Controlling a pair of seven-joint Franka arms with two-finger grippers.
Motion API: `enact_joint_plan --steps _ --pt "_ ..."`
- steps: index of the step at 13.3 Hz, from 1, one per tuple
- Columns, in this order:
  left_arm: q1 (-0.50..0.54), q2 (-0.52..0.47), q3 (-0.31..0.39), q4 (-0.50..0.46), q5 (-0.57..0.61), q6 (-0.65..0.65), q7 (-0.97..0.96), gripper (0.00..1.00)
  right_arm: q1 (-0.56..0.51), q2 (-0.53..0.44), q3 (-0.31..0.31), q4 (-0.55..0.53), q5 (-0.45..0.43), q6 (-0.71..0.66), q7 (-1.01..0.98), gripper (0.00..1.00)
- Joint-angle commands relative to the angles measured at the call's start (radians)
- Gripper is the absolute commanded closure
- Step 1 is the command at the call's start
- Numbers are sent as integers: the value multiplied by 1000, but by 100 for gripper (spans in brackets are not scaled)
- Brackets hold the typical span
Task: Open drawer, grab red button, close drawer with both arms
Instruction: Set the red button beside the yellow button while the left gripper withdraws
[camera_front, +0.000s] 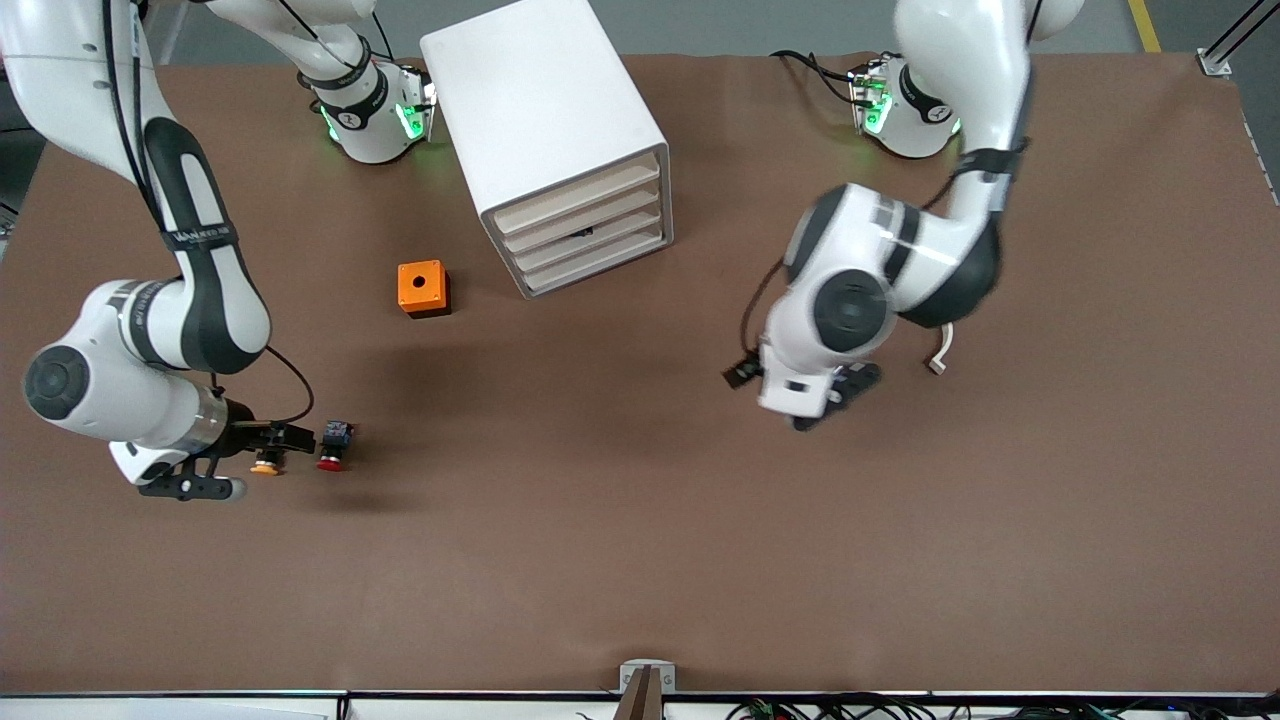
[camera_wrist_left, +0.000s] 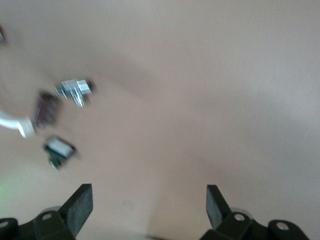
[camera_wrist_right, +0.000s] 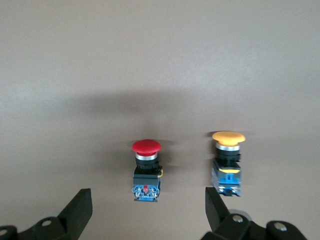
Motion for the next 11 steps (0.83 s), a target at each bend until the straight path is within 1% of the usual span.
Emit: enact_joint_plan --steps 1,3,5,6,7,9,10,11 --pt "104 -76 -13 0 52 -15 71 0 -38 -77 11 -18 -12 -15 -56 0" --pt "163 -119 -11 1 94 -59 128 0 -66 -129 12 -18 -12 -16 -181 0" --pt "207 -162 -11 1 156 -72 183 0 -84 -186 12 -20 -12 -32 -203 0" --pt "229 -185 -13 1 193 -72 206 0 -86 -214 11 -17 -12 -71 -205 0" --pt "247 -202 -11 3 223 -72 230 0 -85 -243 11 11 -14 -155 -209 0" --pt "280 -222 -11 14 266 -72 290 0 -84 -257 12 109 -14 -362 -190 0" --pt "290 -231 -10 20 276 -73 328 0 -84 -257 12 147 -14 -415 -189 0" --pt "310 -246 -11 20 282 -75 370 0 -84 -258 11 173 -15 -429 -189 0"
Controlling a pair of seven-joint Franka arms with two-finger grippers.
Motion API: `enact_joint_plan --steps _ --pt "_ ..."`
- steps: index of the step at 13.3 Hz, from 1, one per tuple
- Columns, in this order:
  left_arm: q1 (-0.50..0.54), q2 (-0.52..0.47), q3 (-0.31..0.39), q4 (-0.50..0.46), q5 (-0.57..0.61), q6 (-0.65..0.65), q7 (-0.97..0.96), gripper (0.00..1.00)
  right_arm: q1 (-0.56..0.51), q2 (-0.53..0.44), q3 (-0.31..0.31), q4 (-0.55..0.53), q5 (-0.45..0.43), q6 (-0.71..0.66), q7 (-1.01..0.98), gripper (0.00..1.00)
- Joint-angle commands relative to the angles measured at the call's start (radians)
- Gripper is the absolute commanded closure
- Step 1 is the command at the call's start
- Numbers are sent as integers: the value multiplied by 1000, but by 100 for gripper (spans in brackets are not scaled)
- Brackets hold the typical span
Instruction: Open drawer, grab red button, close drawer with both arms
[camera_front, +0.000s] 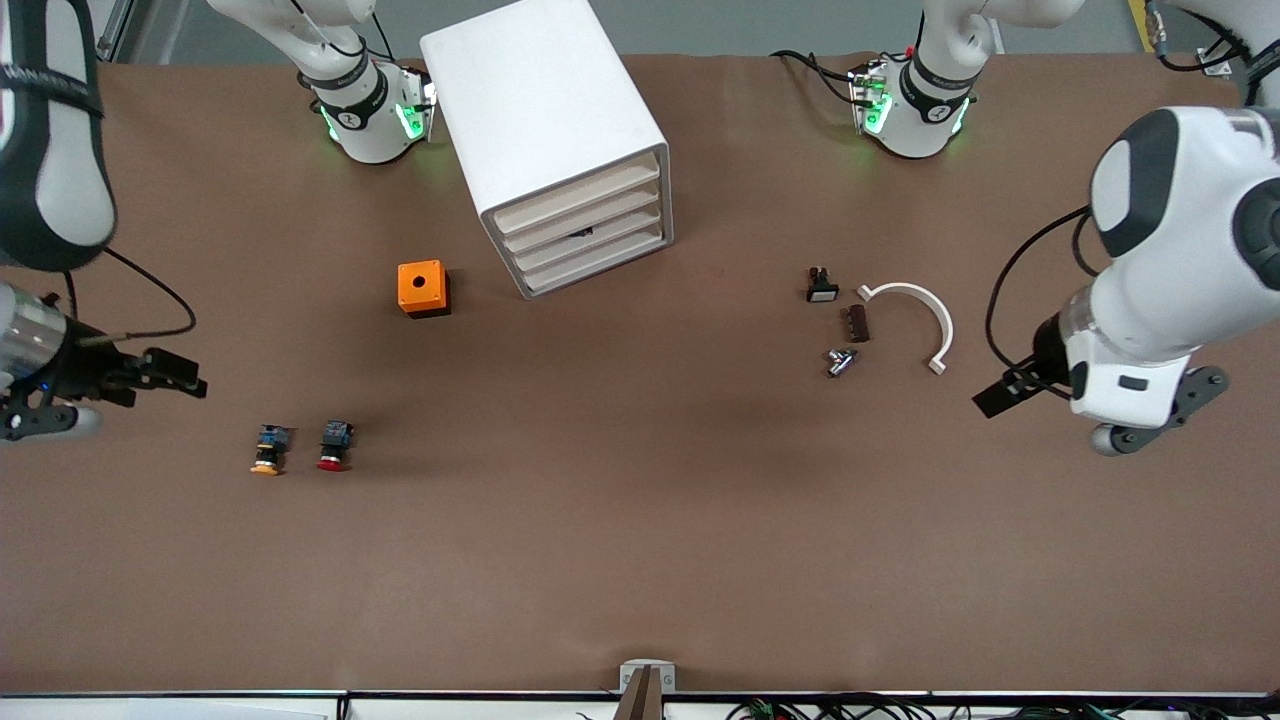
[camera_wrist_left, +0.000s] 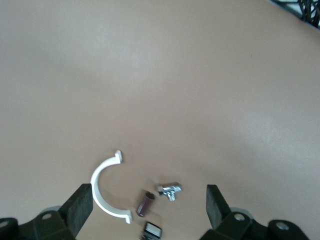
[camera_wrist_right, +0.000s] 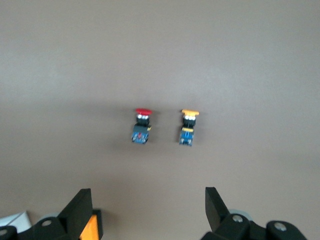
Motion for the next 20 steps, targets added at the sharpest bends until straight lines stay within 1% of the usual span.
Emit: enact_joint_plan --steps 1,3,5,6,8,9,10,11,12,13,16,17,19,20 --pt "40 -39 -11 3 30 -16 102 0 -11 6 8 80 -14 -57 9 0" --pt "67 -64 -11 3 30 -22 170 0 -20 -16 8 89 -15 -115 9 0" --pt "77 -96 -10 3 30 -68 248 0 -33 -69 8 86 -23 -129 39 0" --pt "98 -116 -8 3 30 -84 295 0 -31 -98 11 79 -40 -145 92 0" --pt "118 -156 -8 1 30 -119 397 0 1 -137 31 80 -95 -230 221 0" --pt "144 -182 -11 -5 30 -137 452 0 16 -157 33 71 -98 -228 264 0" --pt "159 -199 -14 -5 28 -150 499 0 16 -165 33 57 -85 -197 266 0" --pt "164 -213 -13 -6 27 -160 545 0 10 -171 31 48 -74 -193 250 0" --pt "170 -224 -13 -6 27 -180 581 0 4 -192 28 21 -69 -180 163 0" --pt "173 -234 -13 -12 27 -193 586 0 6 -212 26 4 -69 -163 127 0" --pt "173 -279 -26 -61 16 -193 586 0 9 -221 28 -16 -84 -159 125 0" --pt "190 -290 -61 -81 16 -187 586 0 10 -229 30 -18 -86 -181 125 0" --pt "311 -309 -210 -100 14 -184 572 0 13 -229 33 -10 -97 -215 122 0" --pt "351 -325 -265 -117 14 -180 566 0 18 -229 34 -6 -103 -215 122 0"
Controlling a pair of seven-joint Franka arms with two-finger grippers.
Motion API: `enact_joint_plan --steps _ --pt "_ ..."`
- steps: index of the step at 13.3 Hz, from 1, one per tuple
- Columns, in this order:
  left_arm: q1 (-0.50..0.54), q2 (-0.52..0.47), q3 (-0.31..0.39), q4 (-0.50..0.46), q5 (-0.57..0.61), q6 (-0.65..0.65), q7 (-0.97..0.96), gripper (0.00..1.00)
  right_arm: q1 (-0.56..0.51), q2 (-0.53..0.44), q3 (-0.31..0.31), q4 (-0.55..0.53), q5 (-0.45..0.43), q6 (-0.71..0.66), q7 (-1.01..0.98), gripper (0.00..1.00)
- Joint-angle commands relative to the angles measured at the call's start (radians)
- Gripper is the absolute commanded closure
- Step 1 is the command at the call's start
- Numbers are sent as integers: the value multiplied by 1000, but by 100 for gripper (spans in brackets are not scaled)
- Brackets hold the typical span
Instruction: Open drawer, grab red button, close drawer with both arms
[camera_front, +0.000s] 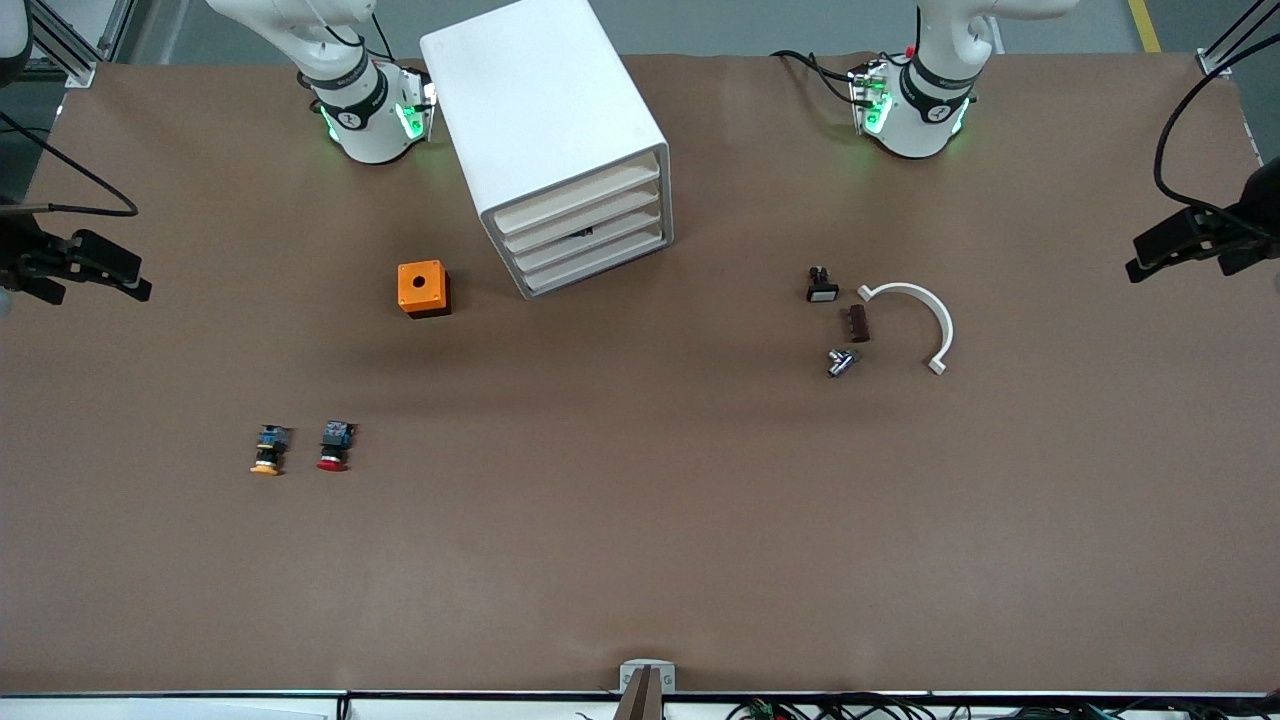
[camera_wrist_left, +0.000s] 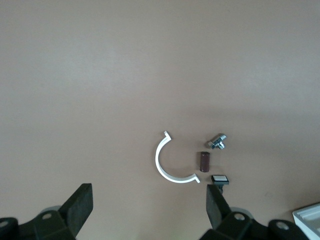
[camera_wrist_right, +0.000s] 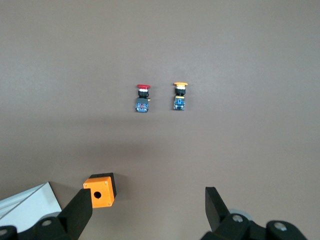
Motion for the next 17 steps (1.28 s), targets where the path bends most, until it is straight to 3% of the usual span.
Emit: enact_joint_plan --steps 1,4,8,17 --pt "94 -72 -120 -83 4 15 -4 0 8 -31 6 -19 -25 -6 -9 0" --pt "102 -167 -150 -222 4 81 -4 0 5 -26 6 -19 -25 2 -7 0" --pt "168 -195 -217 -244 4 79 -5 0 2 -26 3 -18 -23 2 -7 0" --pt "167 -149 -207 -161 19 69 9 0 -1 -26 2 -15 -25 -1 -16 0"
